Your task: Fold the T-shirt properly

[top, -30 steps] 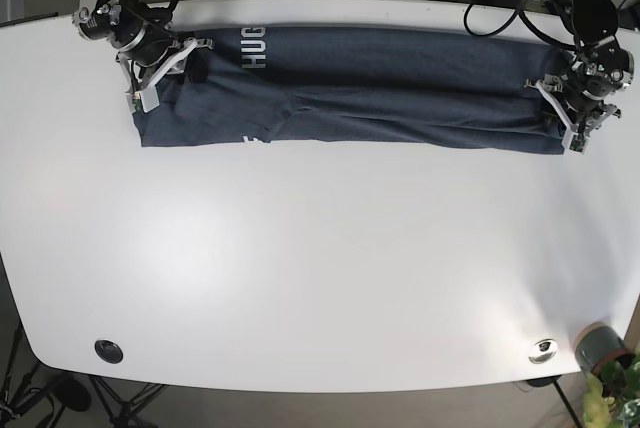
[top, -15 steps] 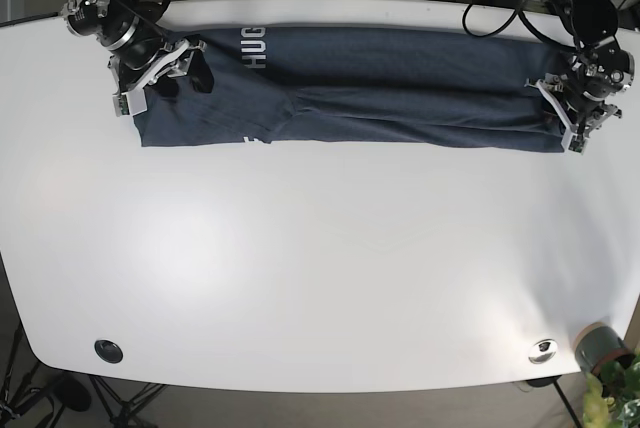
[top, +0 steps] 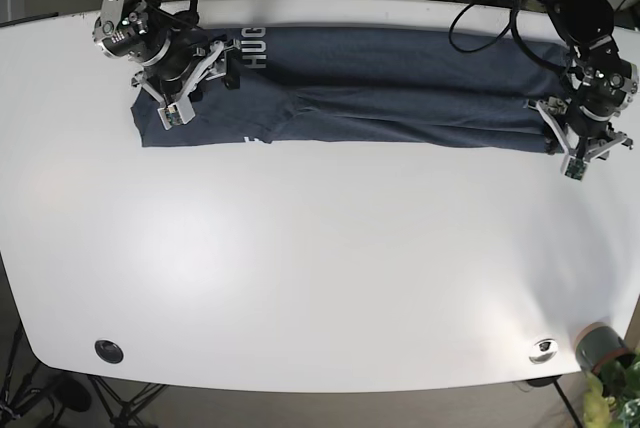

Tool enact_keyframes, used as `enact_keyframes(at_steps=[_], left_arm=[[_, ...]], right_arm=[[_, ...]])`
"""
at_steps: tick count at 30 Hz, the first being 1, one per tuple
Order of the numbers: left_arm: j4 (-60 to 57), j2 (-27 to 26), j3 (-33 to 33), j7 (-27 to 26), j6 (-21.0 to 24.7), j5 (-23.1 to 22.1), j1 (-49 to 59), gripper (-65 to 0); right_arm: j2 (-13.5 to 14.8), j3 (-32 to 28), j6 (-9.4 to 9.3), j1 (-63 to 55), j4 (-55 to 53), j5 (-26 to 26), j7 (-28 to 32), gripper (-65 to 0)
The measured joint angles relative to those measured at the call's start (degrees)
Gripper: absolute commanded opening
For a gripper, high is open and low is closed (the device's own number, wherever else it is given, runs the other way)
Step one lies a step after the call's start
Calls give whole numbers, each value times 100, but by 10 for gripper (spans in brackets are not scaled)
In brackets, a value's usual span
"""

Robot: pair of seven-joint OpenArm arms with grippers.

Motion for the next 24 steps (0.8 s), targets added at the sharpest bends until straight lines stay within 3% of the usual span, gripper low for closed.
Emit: enact_keyframes(at_steps=[6,12,24], left_arm=[[-745,74,13,92,-4,111,286,-406],[-1432,-125,11,-518,-9,-28,232,-406],[-2426,-197,17,-710,-2,-157,-634,-403]], right_arm=[[-72,-22,11,57,-433,-337,352,-279],[79,-15,79,234,-1110,-127,1023,-279],[262,-20,190,1165,-2293,7,1641,-279]])
